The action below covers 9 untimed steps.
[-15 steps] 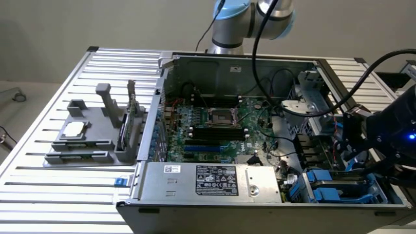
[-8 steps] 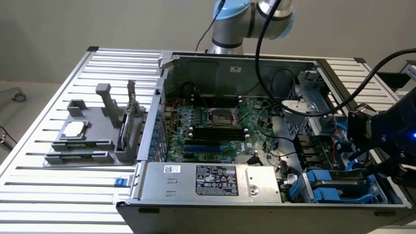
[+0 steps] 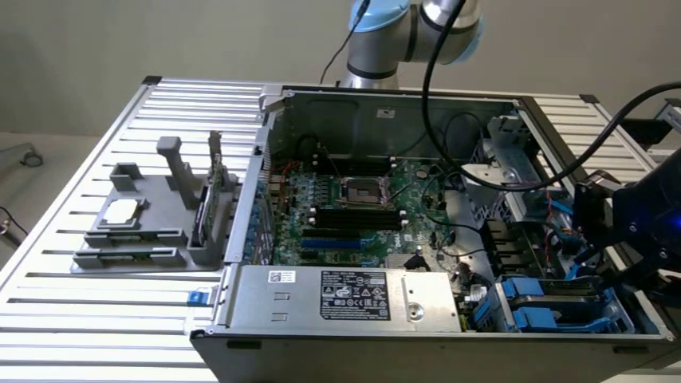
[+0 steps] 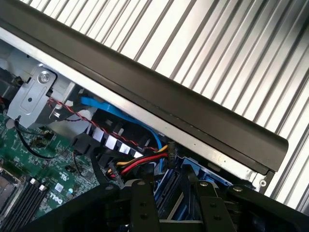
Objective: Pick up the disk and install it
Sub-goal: 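Insert the first disk wire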
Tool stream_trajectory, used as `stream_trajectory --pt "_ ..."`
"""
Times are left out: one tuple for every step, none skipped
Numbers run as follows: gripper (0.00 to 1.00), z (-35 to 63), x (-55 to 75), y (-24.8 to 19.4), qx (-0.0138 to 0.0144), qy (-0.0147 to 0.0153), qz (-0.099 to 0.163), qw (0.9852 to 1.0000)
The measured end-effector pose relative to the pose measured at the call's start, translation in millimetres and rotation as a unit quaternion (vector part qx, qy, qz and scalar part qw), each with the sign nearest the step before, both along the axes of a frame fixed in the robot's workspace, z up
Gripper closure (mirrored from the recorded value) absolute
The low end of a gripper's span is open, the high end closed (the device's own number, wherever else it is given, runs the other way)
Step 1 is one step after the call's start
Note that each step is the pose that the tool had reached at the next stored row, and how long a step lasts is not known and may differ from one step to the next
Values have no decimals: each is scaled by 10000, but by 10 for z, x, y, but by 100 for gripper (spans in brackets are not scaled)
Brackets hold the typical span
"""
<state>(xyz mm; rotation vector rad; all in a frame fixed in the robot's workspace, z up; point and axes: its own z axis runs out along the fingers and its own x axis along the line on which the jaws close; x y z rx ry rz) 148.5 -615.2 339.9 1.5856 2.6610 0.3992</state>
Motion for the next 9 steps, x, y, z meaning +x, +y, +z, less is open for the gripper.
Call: stream_trajectory --pt "63 -3 0 0 0 0 -13 10000" --pt "63 -6 0 0 0 0 -28 10000" --pt "63 -8 0 0 0 1 -44 10000" --pt "63 -11 0 0 0 1 -58 10000" --pt "63 -13 0 0 0 2 -70 10000" --pt "63 -15 0 0 -1 3 -80 10000" --pt "63 -17 0 0 0 4 -90 10000" --pt "63 -20 0 0 0 7 -98 10000" --pt "63 -23 -1 1 0 10 -106 9999"
